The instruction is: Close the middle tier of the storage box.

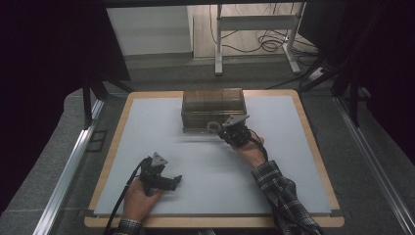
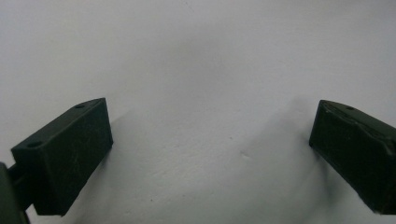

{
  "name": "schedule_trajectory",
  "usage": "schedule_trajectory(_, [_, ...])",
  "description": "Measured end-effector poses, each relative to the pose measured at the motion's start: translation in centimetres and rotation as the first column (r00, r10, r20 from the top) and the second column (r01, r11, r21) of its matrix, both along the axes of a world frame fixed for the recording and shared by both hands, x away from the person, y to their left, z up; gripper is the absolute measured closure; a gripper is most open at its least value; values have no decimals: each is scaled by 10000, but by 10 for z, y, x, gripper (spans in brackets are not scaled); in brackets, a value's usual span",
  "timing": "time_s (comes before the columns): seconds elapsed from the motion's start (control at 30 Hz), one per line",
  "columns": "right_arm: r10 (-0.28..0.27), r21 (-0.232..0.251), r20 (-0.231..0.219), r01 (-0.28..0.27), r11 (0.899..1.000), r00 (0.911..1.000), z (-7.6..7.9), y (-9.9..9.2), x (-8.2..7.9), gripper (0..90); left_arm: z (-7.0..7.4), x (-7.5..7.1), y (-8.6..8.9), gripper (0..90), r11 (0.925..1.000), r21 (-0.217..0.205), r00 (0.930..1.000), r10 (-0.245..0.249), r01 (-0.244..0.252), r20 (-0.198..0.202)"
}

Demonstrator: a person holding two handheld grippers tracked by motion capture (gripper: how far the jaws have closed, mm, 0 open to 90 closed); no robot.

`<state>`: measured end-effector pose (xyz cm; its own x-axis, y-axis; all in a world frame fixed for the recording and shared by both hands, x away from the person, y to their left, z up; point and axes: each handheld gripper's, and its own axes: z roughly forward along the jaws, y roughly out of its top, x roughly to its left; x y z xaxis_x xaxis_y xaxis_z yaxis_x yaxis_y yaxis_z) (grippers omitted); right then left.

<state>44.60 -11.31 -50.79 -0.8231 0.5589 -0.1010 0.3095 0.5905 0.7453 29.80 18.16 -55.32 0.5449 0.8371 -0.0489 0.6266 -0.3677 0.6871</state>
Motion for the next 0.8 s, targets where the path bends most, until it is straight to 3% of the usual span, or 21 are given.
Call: schedule_trajectory(0.8, [-387,-51,54,387,9992,9992,1,3,14,880,0,0,0,0,10000,2,10000,0,0,-1])
